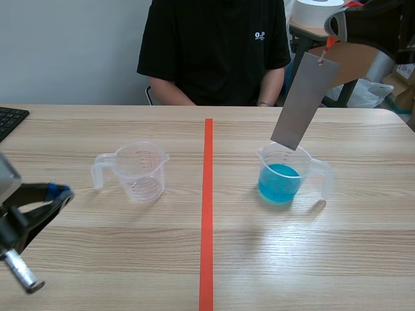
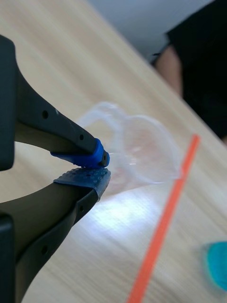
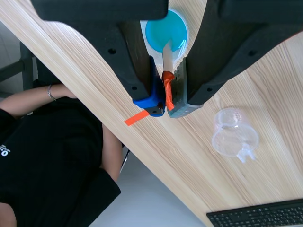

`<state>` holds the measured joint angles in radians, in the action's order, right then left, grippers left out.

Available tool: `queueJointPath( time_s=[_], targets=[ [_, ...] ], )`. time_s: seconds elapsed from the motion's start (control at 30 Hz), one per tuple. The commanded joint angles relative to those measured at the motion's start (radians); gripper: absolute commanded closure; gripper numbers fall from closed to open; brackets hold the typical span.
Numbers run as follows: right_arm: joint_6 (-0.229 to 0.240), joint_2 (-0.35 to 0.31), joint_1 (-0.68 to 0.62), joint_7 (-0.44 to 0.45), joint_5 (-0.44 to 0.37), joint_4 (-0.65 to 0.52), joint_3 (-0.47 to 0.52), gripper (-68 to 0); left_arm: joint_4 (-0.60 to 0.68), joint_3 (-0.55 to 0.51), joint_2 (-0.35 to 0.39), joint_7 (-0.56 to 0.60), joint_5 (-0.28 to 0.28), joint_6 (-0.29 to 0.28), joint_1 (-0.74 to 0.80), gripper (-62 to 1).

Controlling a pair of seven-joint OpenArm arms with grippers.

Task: Do the redox reaction experiment.
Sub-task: 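Lower the plate into the blue solution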

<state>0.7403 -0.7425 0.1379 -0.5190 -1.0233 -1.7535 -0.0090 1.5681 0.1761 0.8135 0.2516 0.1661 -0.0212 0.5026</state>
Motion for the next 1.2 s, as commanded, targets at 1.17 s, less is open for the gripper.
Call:
queueJointPath(
  time_s=[1.17],
  targets=[
    [0.005,0.031,0.021,0.399,0.303,0.292,-0.212,-1.5,-0.013,-0.289,-0.481,-0.04,0.04,0.008,0.547,-4.7]
  ],
)
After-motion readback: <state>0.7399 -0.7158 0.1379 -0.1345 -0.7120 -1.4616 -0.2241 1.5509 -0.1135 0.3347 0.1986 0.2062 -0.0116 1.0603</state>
